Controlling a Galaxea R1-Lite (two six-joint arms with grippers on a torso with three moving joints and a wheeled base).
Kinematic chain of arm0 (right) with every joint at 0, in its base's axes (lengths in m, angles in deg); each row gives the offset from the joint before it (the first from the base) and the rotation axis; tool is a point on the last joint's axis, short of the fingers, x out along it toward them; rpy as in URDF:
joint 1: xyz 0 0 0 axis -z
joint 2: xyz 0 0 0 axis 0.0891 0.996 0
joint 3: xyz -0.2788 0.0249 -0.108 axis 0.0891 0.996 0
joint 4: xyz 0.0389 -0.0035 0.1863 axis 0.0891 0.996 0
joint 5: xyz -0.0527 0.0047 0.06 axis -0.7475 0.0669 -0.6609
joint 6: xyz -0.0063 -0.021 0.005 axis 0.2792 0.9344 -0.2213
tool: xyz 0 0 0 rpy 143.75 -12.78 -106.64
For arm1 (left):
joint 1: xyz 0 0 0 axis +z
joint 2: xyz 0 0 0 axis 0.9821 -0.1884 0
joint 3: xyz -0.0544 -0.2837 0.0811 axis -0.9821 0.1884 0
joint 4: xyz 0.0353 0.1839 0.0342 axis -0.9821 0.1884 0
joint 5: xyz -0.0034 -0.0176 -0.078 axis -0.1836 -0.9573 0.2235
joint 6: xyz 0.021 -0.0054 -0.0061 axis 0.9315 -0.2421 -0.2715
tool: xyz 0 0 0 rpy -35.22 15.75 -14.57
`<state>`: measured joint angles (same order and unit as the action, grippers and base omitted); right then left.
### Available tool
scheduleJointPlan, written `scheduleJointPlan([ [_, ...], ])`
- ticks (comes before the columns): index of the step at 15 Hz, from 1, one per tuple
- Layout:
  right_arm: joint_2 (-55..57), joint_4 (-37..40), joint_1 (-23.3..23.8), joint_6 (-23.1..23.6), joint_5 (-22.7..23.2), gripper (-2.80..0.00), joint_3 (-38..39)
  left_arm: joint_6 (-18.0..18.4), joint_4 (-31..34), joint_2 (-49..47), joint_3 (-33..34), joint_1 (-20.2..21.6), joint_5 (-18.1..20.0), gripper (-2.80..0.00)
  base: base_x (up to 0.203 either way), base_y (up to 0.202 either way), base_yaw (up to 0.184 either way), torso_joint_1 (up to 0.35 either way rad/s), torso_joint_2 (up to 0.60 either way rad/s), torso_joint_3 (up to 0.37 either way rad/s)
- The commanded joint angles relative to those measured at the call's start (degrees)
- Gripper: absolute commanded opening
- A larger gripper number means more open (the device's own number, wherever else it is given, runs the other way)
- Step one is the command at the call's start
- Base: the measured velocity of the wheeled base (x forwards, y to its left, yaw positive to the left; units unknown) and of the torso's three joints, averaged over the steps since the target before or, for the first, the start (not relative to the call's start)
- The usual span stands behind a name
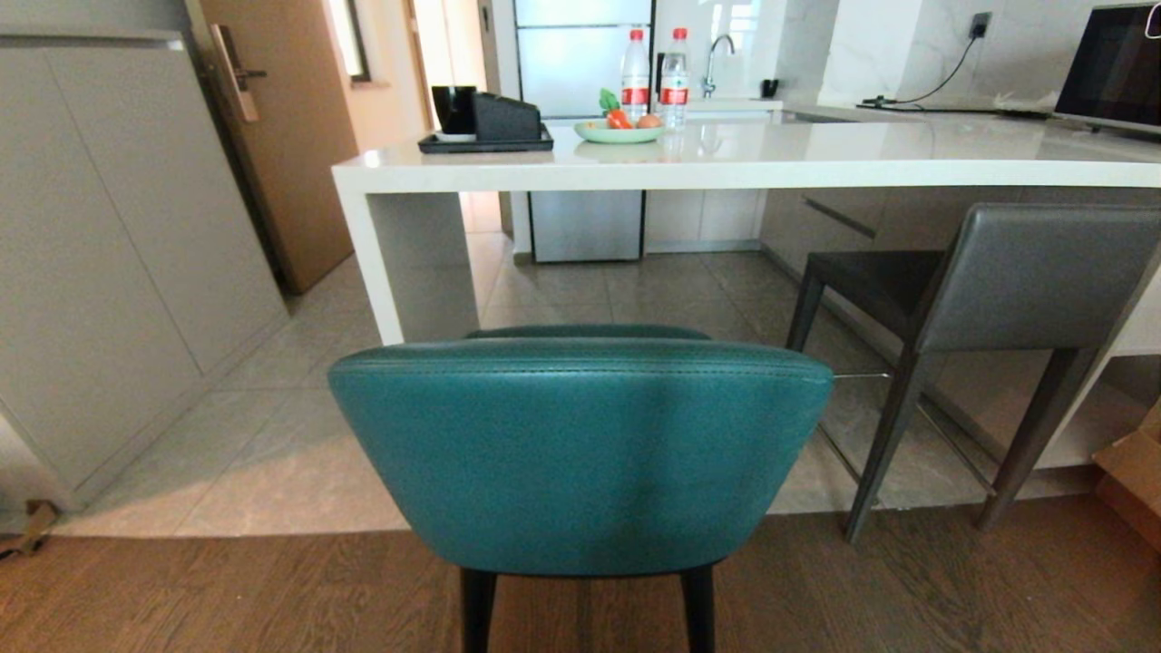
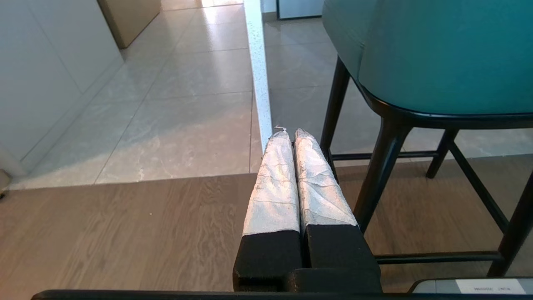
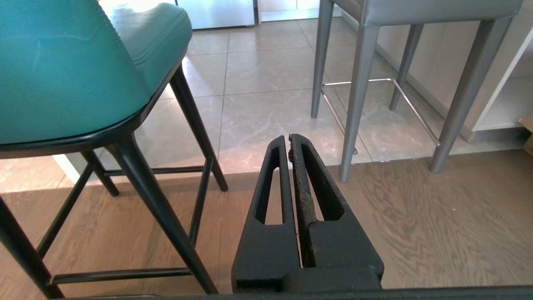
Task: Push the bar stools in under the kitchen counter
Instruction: Pull the gray chair out from under the dining table
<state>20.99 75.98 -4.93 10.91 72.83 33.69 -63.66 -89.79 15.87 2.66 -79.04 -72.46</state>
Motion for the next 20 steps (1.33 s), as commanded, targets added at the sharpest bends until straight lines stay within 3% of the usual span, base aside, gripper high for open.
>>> scheduleJointPlan([
  [1, 0.2, 0.0, 0.0, -0.1, 0.0, -2.80, 0.2, -0.3, 0.0, -0.2, 0.2, 0.0, -0.3, -2.80, 0.000, 0.000, 0.000, 0.000, 0.00, 0.000],
  [6, 0.2, -0.2, 0.0, -0.3, -0.1, -2.80, 0.3, -3.1, -0.1, -0.2, 0.2, 0.1, -0.9, -2.80, 0.000, 0.000, 0.000, 0.000, 0.00, 0.000],
  [20, 0.2, -0.2, 0.0, -0.3, -0.1, -2.80, 0.3, -3.7, -0.2, -0.2, 0.2, 0.1, -1.3, -2.80, 0.000, -0.007, 0.000, 0.001, 0.00, 0.000],
])
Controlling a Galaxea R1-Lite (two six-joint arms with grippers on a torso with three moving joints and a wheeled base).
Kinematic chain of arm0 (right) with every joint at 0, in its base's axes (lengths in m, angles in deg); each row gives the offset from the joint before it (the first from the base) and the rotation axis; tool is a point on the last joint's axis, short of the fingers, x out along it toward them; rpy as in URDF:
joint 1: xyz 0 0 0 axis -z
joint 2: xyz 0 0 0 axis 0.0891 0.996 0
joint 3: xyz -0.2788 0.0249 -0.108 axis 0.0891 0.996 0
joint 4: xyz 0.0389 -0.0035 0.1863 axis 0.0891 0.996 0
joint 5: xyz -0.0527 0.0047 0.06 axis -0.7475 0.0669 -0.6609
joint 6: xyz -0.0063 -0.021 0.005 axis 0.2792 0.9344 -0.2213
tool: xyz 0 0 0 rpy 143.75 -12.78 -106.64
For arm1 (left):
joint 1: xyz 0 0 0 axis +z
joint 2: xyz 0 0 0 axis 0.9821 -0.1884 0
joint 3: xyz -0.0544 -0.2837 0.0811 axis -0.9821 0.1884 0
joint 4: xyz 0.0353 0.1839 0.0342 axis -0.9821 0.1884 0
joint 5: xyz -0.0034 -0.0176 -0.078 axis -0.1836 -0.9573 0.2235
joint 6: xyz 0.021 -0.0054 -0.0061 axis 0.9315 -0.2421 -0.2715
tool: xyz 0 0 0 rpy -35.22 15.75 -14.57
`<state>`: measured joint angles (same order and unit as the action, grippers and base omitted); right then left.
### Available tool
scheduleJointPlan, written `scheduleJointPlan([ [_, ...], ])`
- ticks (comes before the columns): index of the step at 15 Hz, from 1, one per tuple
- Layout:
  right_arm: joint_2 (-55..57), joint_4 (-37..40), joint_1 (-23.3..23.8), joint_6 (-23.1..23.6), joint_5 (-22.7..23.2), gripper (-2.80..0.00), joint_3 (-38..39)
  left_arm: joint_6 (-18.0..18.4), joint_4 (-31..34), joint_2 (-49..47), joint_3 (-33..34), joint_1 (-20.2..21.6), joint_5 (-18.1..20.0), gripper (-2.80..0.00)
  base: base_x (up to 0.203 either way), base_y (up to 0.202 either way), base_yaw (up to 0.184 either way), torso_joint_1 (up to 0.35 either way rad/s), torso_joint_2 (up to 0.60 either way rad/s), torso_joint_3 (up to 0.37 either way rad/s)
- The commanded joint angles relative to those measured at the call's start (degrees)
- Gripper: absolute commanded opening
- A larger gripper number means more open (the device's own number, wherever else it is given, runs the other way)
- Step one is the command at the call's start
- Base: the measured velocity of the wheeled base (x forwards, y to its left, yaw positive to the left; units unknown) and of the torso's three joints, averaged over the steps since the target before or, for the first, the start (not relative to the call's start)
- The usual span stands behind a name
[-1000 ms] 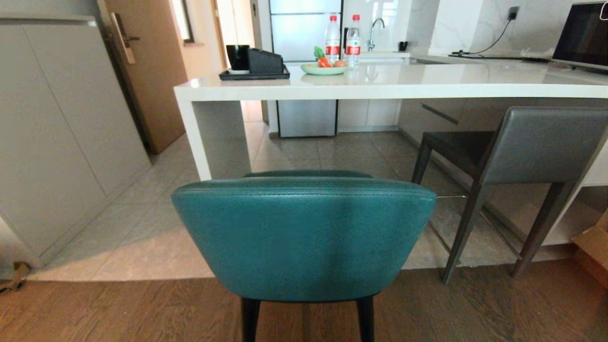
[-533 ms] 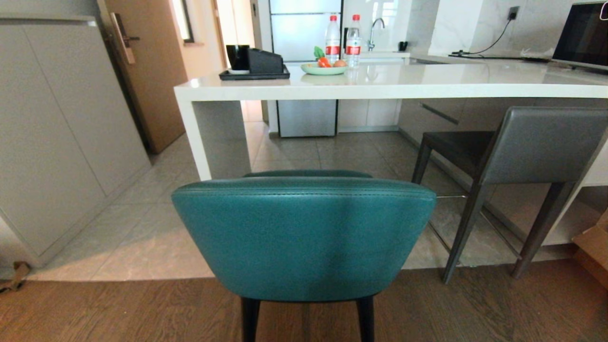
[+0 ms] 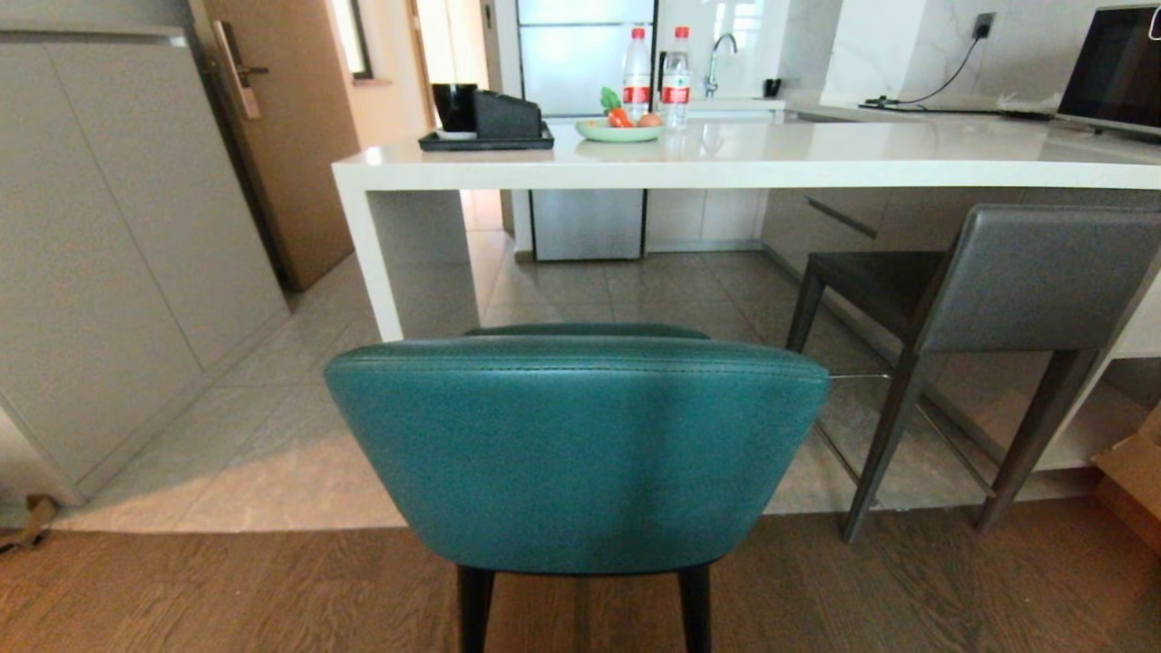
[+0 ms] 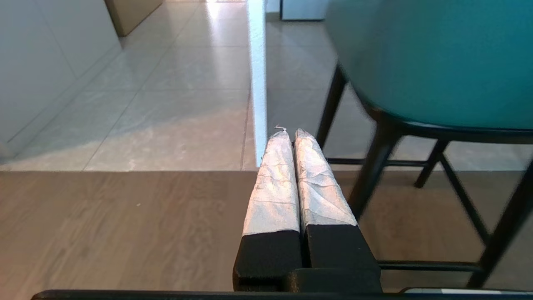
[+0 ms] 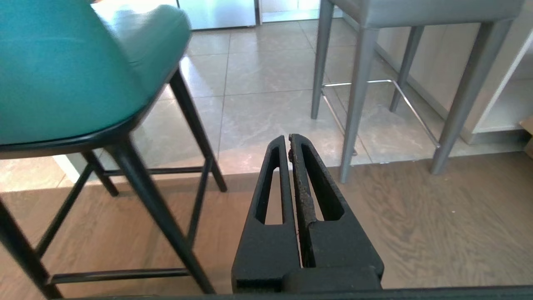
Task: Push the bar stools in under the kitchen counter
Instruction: Pull the gray chair out from under the dining table
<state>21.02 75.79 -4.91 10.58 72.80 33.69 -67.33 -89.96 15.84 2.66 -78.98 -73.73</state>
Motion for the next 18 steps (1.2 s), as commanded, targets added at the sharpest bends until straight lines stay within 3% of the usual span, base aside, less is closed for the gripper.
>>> scheduleJointPlan([
  [1, 0.2, 0.0, 0.0, 0.0, 0.0, -2.80, 0.3, 0.0, 0.0, -0.2, 0.2, 0.0, 0.0, -2.80, 0.002, -0.154, 0.000, 0.007, 0.00, 0.002],
  [18, 0.2, 0.0, 0.0, -0.1, 0.0, -2.80, 0.3, -0.3, 0.0, -0.2, 0.2, -0.1, -0.3, -2.80, 0.000, -0.194, 0.002, 0.001, 0.00, 0.002],
])
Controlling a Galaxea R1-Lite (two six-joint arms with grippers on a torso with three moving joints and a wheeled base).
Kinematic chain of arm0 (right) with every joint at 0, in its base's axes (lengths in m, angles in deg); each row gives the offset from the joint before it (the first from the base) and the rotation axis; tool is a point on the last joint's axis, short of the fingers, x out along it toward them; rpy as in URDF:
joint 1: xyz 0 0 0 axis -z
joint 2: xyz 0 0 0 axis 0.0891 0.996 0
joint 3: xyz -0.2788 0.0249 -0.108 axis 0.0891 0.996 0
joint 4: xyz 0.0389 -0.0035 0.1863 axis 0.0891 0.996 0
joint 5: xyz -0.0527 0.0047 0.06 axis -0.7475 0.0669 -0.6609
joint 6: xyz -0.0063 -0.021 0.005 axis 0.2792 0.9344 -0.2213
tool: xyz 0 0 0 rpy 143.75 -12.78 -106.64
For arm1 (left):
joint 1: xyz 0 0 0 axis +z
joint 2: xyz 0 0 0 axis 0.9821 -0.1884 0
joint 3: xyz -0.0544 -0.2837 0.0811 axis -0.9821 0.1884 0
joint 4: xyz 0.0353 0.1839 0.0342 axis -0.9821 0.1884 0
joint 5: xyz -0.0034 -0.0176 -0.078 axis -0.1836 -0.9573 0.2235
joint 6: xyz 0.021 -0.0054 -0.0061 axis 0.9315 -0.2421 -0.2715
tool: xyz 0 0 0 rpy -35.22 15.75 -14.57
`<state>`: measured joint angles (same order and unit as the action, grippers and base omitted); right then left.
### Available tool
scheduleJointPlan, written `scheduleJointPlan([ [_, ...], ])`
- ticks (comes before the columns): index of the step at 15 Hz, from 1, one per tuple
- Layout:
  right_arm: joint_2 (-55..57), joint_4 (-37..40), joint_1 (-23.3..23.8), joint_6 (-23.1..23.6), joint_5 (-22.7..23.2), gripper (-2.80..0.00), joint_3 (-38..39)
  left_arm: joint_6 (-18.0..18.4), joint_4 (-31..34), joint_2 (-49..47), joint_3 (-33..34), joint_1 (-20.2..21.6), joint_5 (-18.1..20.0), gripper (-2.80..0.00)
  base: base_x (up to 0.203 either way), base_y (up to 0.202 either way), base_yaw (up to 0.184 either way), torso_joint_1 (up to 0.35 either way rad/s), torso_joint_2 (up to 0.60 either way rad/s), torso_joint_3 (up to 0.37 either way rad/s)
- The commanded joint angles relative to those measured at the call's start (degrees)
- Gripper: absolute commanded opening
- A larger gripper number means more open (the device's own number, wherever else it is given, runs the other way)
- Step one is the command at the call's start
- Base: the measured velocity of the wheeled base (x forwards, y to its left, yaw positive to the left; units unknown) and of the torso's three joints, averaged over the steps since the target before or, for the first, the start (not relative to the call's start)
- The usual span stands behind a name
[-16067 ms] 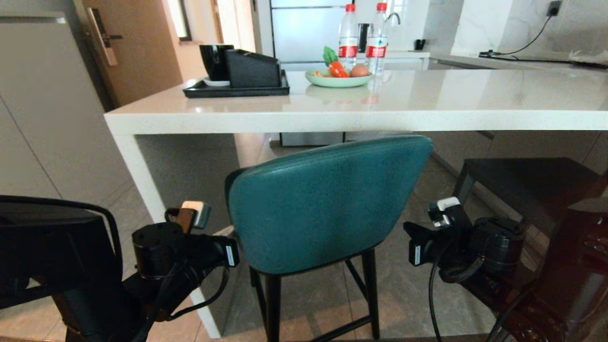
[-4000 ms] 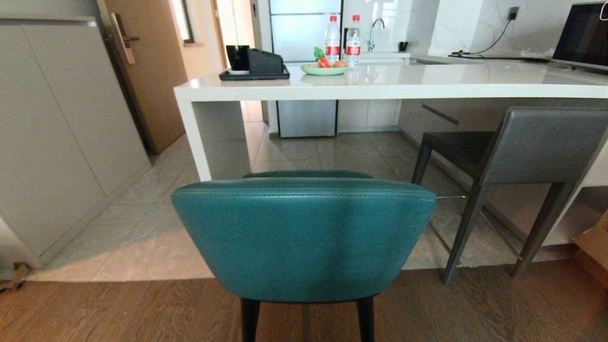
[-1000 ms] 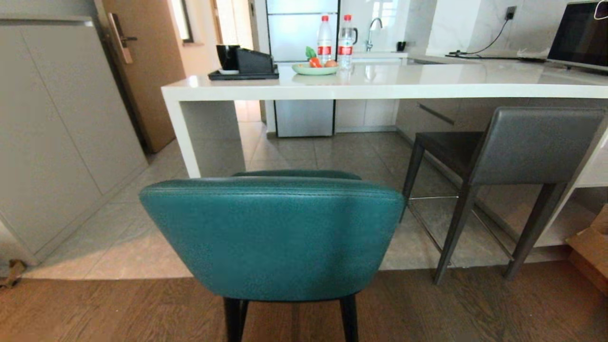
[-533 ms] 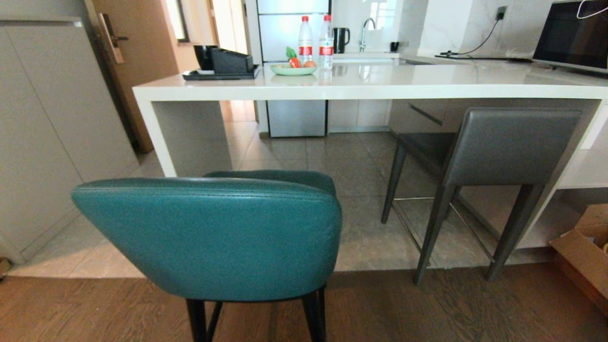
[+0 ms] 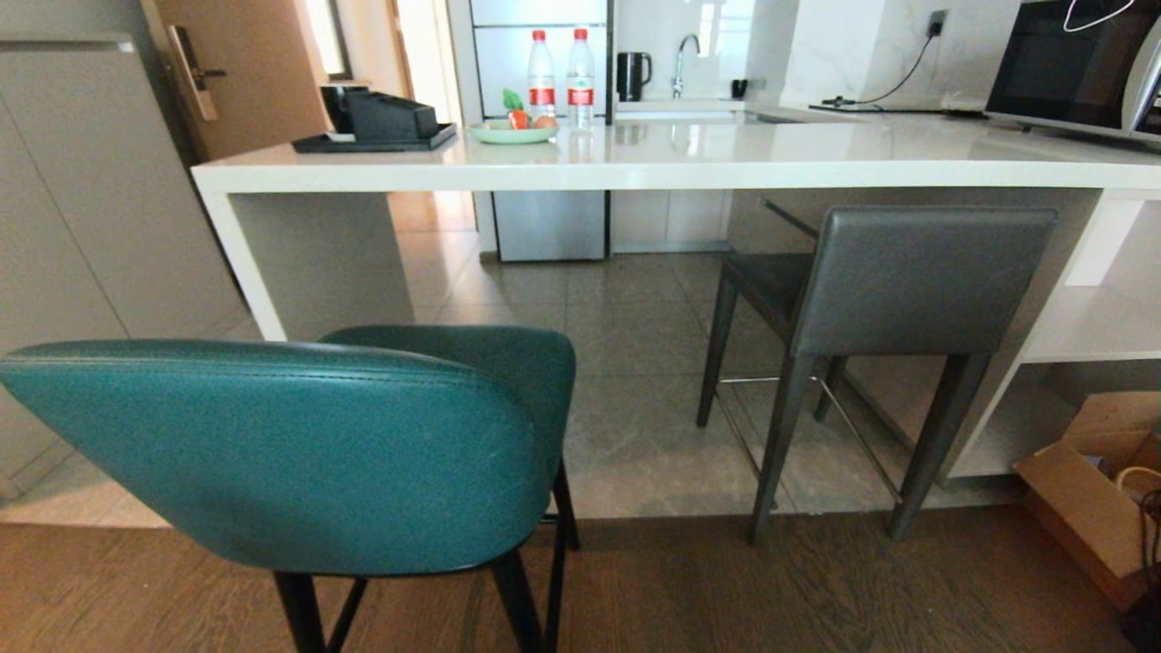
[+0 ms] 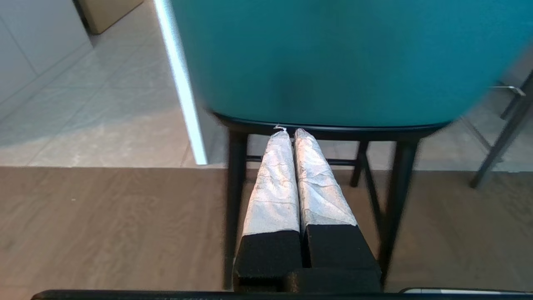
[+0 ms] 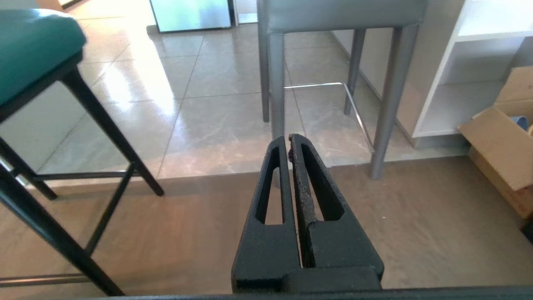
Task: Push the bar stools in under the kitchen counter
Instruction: Pull the gray chair out from under the dining table
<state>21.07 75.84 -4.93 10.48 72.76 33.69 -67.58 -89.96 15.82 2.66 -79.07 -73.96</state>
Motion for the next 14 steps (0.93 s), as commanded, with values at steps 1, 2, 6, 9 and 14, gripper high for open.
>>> scheduleJointPlan([
  [1, 0.1, 0.0, 0.0, 0.0, 0.0, -2.80, 0.3, 0.0, 0.0, 0.0, 0.2, 0.0, 0.0, -2.80, 0.000, -0.199, 0.003, 0.006, 0.00, 0.002],
  [2, 0.1, 0.0, 0.0, 0.0, 0.0, -2.80, 0.3, 0.0, 0.0, -0.1, 0.2, 0.0, 0.0, -2.80, 0.000, -0.194, -0.001, -0.002, 0.01, 0.002],
  [6, 0.1, 0.0, 0.0, 0.0, 0.0, -2.80, 0.3, 0.0, 0.0, 0.0, 0.2, 0.0, 0.0, -2.80, 0.000, -0.196, 0.002, 0.002, 0.00, 0.002],
  [9, 0.1, 0.0, 0.0, 0.0, 0.0, -2.80, 0.3, -0.1, 0.0, -0.1, 0.2, 0.0, 0.0, -2.80, 0.000, -0.193, 0.002, 0.003, 0.01, 0.001],
  [14, 0.1, 0.0, 0.0, 0.0, 0.0, -2.80, 0.3, -0.2, 0.0, -0.1, 0.2, 0.0, 0.0, -2.80, 0.000, -0.193, 0.002, 0.003, 0.00, 0.002],
])
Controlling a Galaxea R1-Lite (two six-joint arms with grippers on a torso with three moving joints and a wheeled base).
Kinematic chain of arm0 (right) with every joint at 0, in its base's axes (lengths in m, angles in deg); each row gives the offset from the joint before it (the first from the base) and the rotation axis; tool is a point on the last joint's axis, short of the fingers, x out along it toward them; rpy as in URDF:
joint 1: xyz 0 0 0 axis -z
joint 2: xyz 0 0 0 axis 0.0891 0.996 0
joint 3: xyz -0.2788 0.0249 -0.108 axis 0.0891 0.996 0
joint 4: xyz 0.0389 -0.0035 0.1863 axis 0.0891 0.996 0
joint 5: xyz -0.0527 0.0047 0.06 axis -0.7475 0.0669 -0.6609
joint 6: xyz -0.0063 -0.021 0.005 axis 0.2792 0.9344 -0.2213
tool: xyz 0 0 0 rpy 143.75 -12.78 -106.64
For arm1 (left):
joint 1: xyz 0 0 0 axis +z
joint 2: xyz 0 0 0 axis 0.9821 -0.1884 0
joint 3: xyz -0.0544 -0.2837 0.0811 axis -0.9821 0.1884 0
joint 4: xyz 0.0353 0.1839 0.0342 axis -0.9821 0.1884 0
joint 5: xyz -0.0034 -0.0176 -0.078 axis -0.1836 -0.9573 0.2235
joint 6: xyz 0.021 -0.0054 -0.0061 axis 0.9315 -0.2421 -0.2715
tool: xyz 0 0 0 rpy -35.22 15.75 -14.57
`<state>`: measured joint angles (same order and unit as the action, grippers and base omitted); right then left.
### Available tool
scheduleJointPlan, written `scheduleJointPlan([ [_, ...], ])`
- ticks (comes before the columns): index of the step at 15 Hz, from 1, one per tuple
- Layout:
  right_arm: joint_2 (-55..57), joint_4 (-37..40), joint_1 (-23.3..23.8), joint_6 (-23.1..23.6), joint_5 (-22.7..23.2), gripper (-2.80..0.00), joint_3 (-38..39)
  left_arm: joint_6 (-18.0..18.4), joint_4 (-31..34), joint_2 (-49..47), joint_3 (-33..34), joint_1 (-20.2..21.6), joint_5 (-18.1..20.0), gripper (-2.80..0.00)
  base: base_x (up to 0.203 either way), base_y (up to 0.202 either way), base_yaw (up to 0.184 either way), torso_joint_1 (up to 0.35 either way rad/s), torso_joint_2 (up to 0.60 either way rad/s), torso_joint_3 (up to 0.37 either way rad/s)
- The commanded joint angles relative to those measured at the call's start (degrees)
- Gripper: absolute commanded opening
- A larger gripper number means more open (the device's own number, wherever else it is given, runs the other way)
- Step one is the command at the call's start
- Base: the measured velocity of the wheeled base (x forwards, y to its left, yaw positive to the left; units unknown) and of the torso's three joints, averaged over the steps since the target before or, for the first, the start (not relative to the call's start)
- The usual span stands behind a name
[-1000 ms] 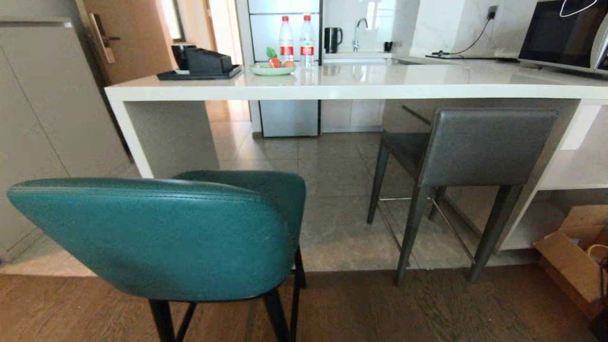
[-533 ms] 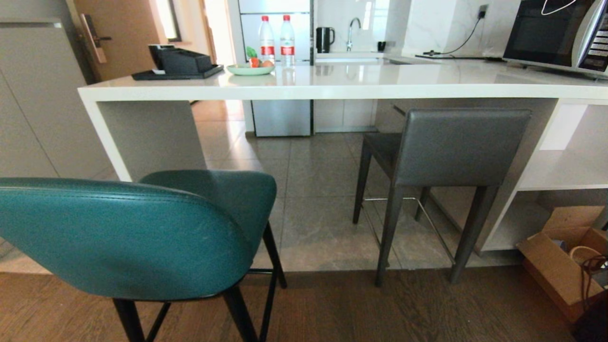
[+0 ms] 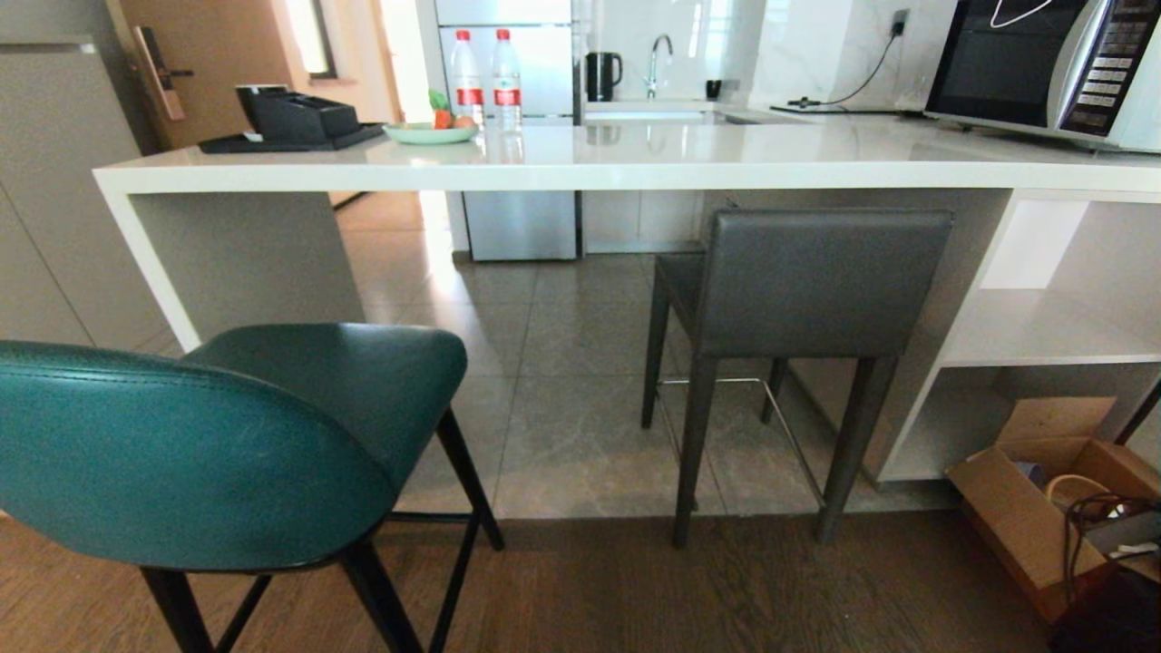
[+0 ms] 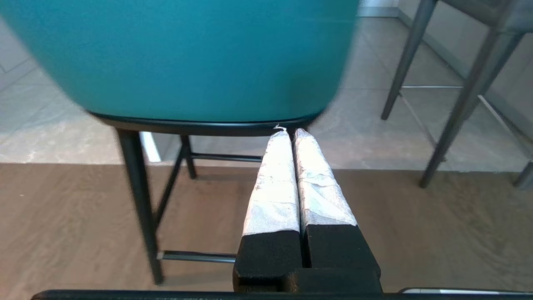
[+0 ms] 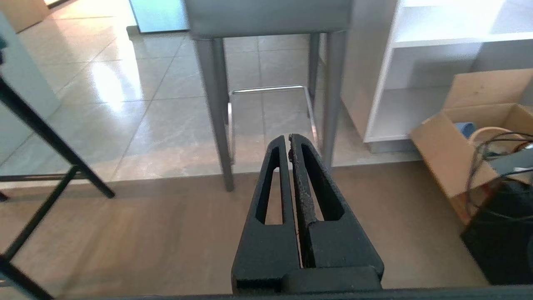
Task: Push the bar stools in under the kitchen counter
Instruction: Pull the gray chair out from under the dining table
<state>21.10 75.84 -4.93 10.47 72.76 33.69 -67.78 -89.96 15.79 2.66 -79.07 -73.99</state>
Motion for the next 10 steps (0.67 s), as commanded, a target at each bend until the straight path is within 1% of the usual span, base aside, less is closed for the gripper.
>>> scheduleJointPlan([
  [1, 0.1, 0.0, 0.0, 0.0, 0.0, -2.80, 0.3, 0.0, 0.0, -0.1, 0.2, 0.0, 0.0, -2.80, 0.000, -0.193, -0.001, 0.005, 0.00, 0.004],
  [10, 0.1, 0.0, 0.0, 0.0, 0.0, -2.80, 0.3, 0.0, 0.0, 0.0, 0.2, 0.0, 0.0, -2.80, 0.000, -0.193, 0.001, 0.002, 0.00, 0.003],
])
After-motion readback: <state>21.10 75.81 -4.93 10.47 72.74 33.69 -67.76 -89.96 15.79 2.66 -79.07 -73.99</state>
